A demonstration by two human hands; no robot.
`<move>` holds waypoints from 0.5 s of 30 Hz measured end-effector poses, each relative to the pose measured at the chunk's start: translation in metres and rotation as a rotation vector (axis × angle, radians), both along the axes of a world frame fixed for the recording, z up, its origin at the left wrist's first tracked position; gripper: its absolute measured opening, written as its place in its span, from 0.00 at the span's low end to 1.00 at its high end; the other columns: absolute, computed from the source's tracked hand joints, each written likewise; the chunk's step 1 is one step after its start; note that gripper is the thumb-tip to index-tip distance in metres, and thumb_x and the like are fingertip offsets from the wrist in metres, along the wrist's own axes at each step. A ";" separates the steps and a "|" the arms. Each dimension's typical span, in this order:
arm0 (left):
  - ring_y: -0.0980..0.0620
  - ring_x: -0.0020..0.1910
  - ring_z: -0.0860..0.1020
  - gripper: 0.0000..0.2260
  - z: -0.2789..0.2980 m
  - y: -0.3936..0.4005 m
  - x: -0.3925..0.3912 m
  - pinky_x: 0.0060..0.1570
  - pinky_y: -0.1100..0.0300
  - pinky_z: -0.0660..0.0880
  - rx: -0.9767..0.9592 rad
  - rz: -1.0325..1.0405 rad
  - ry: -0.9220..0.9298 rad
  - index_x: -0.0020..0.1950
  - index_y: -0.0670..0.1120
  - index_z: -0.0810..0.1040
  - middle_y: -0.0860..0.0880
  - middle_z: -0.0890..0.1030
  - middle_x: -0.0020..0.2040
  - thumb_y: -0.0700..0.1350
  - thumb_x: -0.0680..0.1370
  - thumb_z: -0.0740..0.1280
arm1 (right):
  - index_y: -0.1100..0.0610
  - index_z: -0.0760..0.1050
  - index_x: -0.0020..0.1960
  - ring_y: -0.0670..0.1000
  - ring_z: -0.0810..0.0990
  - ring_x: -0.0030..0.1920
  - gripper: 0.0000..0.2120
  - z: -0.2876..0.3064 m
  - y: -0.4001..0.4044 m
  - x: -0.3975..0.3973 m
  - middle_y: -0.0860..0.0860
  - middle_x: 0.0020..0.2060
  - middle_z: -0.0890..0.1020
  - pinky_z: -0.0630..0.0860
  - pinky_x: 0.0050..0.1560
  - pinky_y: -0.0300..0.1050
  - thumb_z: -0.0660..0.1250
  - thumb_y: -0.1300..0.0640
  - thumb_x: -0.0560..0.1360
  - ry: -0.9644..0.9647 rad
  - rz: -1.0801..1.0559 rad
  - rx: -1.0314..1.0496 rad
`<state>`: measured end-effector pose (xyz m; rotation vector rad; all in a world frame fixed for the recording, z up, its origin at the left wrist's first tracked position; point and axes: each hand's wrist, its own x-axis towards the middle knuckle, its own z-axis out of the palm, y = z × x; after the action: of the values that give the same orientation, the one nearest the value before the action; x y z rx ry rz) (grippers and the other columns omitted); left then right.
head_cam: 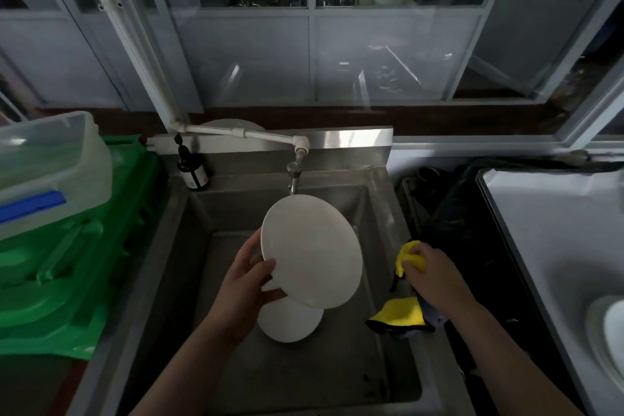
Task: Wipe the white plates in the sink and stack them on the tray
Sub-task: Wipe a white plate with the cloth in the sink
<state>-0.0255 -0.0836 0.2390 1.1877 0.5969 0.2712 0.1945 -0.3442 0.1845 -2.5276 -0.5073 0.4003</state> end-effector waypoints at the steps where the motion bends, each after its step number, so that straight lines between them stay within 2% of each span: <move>1: 0.42 0.63 0.78 0.23 -0.001 -0.002 0.001 0.54 0.36 0.80 -0.002 -0.005 0.001 0.70 0.64 0.73 0.54 0.79 0.65 0.39 0.81 0.63 | 0.51 0.72 0.58 0.59 0.79 0.47 0.13 -0.003 -0.006 0.004 0.56 0.50 0.76 0.77 0.46 0.54 0.66 0.50 0.75 0.015 -0.007 -0.023; 5: 0.44 0.61 0.80 0.23 -0.004 -0.012 0.006 0.52 0.41 0.81 -0.013 -0.006 0.022 0.69 0.65 0.73 0.53 0.80 0.64 0.40 0.81 0.63 | 0.54 0.70 0.67 0.61 0.77 0.53 0.19 -0.015 -0.030 0.014 0.59 0.58 0.73 0.76 0.50 0.52 0.65 0.56 0.77 0.080 0.008 -0.096; 9: 0.45 0.60 0.81 0.23 -0.007 -0.020 0.011 0.53 0.39 0.81 -0.008 -0.025 0.031 0.70 0.65 0.72 0.53 0.80 0.64 0.40 0.81 0.63 | 0.58 0.67 0.72 0.63 0.75 0.60 0.22 -0.027 -0.044 0.016 0.62 0.63 0.72 0.73 0.56 0.50 0.64 0.58 0.79 0.111 0.012 -0.108; 12: 0.47 0.59 0.82 0.23 -0.009 -0.024 0.014 0.51 0.43 0.82 -0.011 -0.033 0.035 0.70 0.65 0.72 0.54 0.81 0.62 0.40 0.82 0.63 | 0.56 0.66 0.73 0.61 0.74 0.64 0.23 -0.034 -0.049 0.012 0.58 0.66 0.74 0.71 0.55 0.46 0.66 0.59 0.78 0.147 0.017 -0.057; 15: 0.47 0.58 0.82 0.23 -0.010 -0.030 0.018 0.49 0.45 0.82 -0.005 -0.038 0.032 0.69 0.65 0.72 0.55 0.82 0.60 0.39 0.82 0.62 | 0.52 0.65 0.73 0.56 0.76 0.62 0.23 -0.042 -0.050 0.002 0.52 0.65 0.76 0.69 0.51 0.42 0.65 0.57 0.79 0.197 0.077 -0.093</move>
<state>-0.0077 -0.1133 0.2289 1.1987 0.6023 0.2186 0.1965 -0.3944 0.1422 -2.5269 -0.5212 0.7087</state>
